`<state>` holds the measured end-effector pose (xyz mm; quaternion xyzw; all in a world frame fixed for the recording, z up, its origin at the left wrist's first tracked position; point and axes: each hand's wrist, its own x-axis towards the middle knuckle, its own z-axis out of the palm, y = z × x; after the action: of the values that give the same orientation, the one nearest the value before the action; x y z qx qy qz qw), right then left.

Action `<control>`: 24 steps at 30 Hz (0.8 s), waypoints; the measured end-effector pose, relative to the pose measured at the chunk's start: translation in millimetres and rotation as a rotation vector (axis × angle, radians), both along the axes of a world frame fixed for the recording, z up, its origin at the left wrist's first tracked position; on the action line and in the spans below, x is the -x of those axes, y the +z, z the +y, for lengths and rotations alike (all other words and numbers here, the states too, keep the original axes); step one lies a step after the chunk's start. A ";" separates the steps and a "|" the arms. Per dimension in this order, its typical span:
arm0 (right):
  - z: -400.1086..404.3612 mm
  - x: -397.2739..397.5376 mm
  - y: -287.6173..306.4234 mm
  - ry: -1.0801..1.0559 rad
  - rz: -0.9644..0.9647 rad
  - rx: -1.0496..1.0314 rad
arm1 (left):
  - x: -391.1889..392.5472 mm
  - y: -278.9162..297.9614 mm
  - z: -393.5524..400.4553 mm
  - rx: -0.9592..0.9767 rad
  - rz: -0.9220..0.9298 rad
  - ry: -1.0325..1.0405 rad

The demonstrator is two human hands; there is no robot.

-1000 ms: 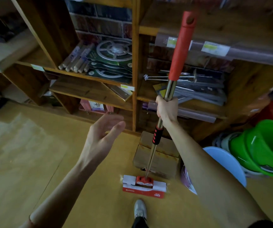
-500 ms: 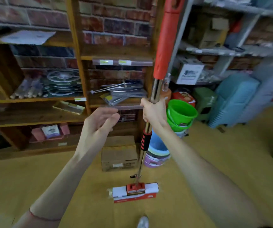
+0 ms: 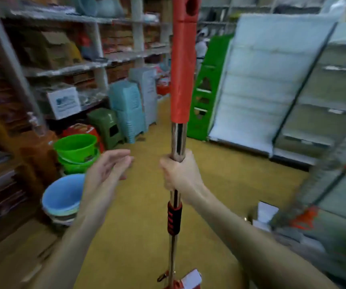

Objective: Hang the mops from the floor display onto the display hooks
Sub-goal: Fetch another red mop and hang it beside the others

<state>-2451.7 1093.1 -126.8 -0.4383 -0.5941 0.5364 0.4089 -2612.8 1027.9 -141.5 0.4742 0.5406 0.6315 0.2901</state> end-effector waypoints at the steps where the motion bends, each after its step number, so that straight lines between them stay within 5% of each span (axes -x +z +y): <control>1: -3.2 -38.0 0.2 -0.054 -0.013 0.000 | -34.1 -0.4 9.7 -0.001 0.000 -0.057; 12: -71.9 -378.0 21.3 -0.591 -0.077 -0.079 | -386.5 14.1 48.3 -0.062 0.017 -0.689; 24: -152.0 -606.3 51.8 -1.281 -0.071 -0.149 | -647.8 45.9 56.7 -0.138 -0.060 -1.292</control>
<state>-1845.3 941.1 -75.0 -0.6940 -0.2638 0.1287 0.6574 -1964.9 1084.6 -95.6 0.7036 0.0963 0.3759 0.5953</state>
